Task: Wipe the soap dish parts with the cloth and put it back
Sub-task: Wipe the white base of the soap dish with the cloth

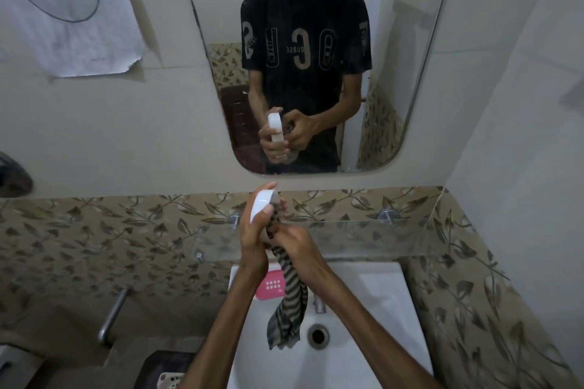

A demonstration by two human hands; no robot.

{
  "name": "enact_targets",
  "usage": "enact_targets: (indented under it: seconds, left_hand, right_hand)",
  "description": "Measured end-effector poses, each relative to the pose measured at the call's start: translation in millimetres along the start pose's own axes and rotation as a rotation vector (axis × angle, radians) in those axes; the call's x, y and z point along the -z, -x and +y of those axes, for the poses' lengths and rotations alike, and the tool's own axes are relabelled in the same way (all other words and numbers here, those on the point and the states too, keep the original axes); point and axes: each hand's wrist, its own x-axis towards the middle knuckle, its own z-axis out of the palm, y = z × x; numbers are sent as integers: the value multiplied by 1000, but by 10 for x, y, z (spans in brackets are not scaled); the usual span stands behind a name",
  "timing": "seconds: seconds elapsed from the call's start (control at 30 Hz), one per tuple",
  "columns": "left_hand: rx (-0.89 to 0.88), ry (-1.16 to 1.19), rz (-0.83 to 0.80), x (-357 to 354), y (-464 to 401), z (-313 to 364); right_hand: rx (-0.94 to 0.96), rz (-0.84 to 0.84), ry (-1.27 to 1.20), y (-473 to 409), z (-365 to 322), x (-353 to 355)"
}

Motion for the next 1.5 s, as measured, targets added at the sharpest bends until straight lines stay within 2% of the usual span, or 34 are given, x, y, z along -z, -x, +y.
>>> enact_targets:
  seconds: [0.2,0.33,0.4,0.5,0.57,0.63,0.7,0.8,0.87,0.97,1.03,1.17,1.33,1.43,1.5]
  left_hand:
    - [180,243,-82,4,1,159]
    - [431,340,-109,86,-37,325]
    - [546,347,-209,194,-61,404]
    - [629,287,-322,302,-111,474]
    - [637,273,-292,277,-103,499]
    - [569,331,-231,261,-72,466]
    - [493,390,-191,245,-33,402]
    - [427,474,-164,174,22,310]
    - [408,472,-149,117,41,257]
    - [389,412,-136,110,50,202]
    - [380,391,-133,115,38,183]
    - [351,391,-152,76,11,238]
    - [328,423,-97,104,38,199]
    - [309,439,-124,60,-14,232]
    - [312,427,-123,20,-40,240]
  right_hand:
    - [286,30,258,41,-35,92]
    - [557,50,539,38,-126,208]
    - [640,54,697,15,-154,304]
    - [683,4,863,19,-181,348]
    - [665,-29,886,38,-191,332]
    - [577,13,814,33,-217,339]
    - [442,154,725,5,-237,334]
    - [246,301,741,-37,-260,226]
    - [134,280,694,-46,-280,121]
    - [22,112,493,-67,-297,62]
    - [2,63,534,-82,-344,78]
    - [87,227,765,-146,-443,134]
    - [122,70,745,-145,-416,67]
    - [134,216,736,-241,-413,185]
    - [117,224,660,-208,-369,143]
